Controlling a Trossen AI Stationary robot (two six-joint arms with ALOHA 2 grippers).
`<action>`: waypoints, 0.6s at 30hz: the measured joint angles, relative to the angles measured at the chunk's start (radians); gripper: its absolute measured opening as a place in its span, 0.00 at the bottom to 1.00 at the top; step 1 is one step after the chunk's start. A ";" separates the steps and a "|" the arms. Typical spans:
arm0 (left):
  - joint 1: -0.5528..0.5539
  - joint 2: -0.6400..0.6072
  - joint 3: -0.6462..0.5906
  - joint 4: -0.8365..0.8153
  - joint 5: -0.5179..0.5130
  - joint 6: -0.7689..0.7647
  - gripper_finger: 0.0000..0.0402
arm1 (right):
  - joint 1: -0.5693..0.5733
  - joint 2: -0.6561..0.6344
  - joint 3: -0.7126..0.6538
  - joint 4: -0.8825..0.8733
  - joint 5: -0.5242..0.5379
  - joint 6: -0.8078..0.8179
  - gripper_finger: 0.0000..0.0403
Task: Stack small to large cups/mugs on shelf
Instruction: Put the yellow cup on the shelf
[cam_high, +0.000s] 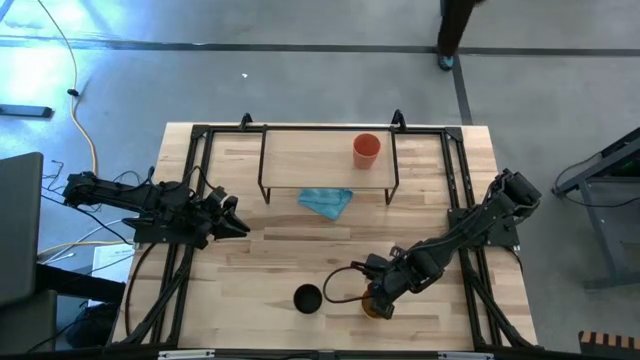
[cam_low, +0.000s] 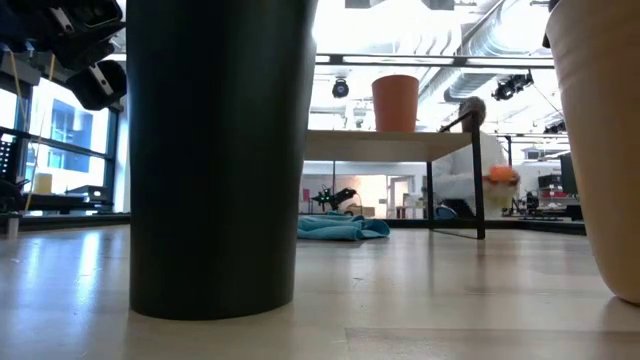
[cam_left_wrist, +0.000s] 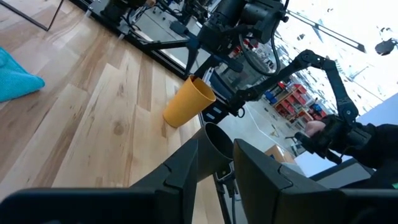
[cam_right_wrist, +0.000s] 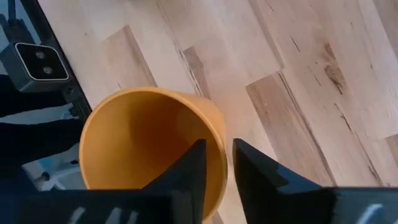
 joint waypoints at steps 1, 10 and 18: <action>0.000 0.000 0.000 0.000 0.000 0.000 0.23 | 0.000 0.000 0.000 0.001 0.000 0.000 0.15; 0.000 0.000 0.000 0.000 0.000 -0.003 0.23 | 0.000 0.000 0.000 0.014 0.001 -0.006 0.01; 0.000 0.000 0.000 0.000 0.000 -0.002 0.23 | -0.023 -0.001 0.000 0.037 -0.031 0.011 0.00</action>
